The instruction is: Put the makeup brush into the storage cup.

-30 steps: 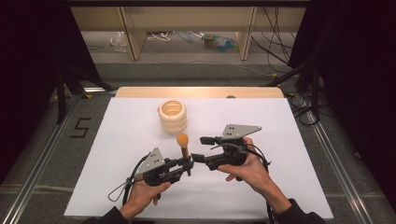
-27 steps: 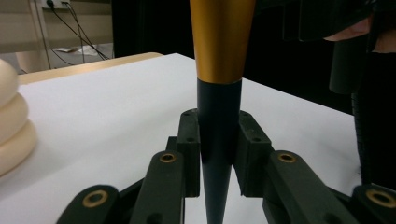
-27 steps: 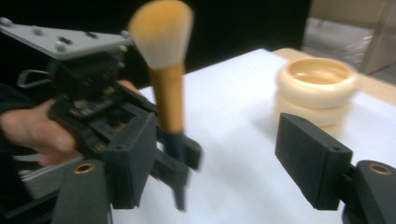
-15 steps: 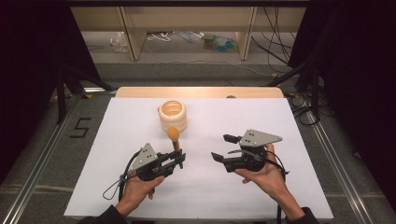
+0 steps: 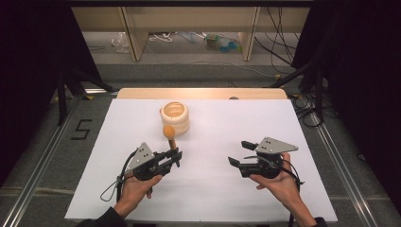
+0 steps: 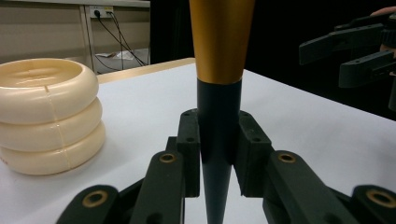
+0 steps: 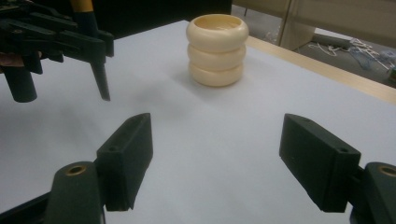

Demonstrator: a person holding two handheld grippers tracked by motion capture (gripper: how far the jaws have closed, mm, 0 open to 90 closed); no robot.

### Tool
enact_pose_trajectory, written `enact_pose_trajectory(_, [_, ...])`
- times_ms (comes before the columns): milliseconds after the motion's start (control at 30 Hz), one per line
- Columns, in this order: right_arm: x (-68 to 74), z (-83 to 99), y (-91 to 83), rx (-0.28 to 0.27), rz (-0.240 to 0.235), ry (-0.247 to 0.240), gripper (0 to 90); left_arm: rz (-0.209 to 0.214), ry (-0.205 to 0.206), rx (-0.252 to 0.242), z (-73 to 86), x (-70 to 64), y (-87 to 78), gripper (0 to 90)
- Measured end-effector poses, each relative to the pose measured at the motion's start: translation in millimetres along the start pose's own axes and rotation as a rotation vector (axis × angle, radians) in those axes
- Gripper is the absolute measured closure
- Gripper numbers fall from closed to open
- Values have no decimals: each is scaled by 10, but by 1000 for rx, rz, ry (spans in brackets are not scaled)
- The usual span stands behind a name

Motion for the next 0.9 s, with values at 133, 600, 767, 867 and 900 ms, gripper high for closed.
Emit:
enact_pose_trajectory(133, [-50, 68, -37, 4, 28, 24, 235, -5, 5, 1, -5, 25, -20, 744])
enact_pose_trajectory(600, [-63, 275, -144, 10, 58, 56, 161, -5, 16, -9, -56, 42, -33, 744])
enact_pose_trajectory(767, [-82, 372, -208, 11, 69, 60, 159, -11, 11, -8, -65, 71, -25, 744])
enact_pose_trajectory(867, [-79, 393, -244, -3, 74, 62, 159, -9, 17, -5, -73, 79, -12, 744])
enact_pose_trajectory(900, [-78, 406, -270, 12, 77, 61, 158, -10, 17, -3, -78, 83, -5, 744])
Point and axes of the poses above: each handheld gripper's, and its own axes: y roughly forward along the jaws, z roughly out of its underside, x roughly to its left, the point moved 8 cm from there along y, roughly forward along the jaws, and after that the axes turned 8 degrees about -y, right-handed, at the moved point
